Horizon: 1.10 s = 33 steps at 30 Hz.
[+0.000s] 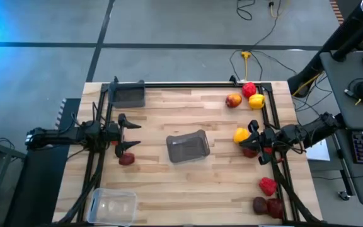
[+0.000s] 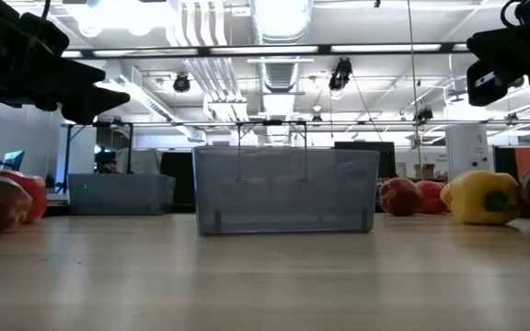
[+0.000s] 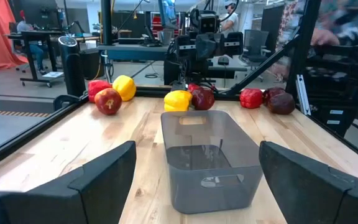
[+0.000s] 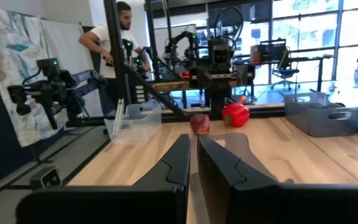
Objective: Sort produce into baskets
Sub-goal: Put the bottom yellow bell pepper into the bottom black bin
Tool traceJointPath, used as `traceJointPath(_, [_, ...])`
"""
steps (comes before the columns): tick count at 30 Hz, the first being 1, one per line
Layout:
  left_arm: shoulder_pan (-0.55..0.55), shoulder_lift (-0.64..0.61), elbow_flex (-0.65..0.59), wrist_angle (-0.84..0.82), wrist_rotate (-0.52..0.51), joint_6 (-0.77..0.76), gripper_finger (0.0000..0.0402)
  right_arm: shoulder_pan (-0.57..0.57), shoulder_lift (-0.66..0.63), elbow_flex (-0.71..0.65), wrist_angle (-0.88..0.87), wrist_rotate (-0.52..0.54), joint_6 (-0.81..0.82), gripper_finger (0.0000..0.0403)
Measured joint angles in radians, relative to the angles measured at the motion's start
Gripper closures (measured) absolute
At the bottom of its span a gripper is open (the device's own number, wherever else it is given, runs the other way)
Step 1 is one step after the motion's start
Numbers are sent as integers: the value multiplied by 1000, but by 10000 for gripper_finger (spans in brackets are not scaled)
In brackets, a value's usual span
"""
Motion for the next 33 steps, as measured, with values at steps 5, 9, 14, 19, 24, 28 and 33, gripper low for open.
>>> traceJointPath(5, [0, 0, 0, 0, 0, 0, 78, -4, 1, 0, -30, 0, 0, 380])
traceJointPath(9, [0, 0, 0, 0, 0, 0, 78, -4, 5, 0, -34, 0, 0, 380])
traceJointPath(14, [0, 0, 0, 0, 0, 0, 78, -4, 5, 0, -44, 0, 0, 380])
traceJointPath(19, [0, 0, 0, 0, 0, 0, 78, -6, 6, 0, -26, 16, -11, 380])
traceJointPath(24, [0, 0, 0, 0, 0, 0, 78, -9, 93, 1, 95, 302, 296, 380])
traceJointPath(28, [0, 1, 0, 0, 0, 0, 78, -9, 211, 14, 104, 220, 457, 380])
traceJointPath(33, [0, 1, 0, 0, 0, 0, 78, -9, 444, 101, 52, 97, 429, 380])
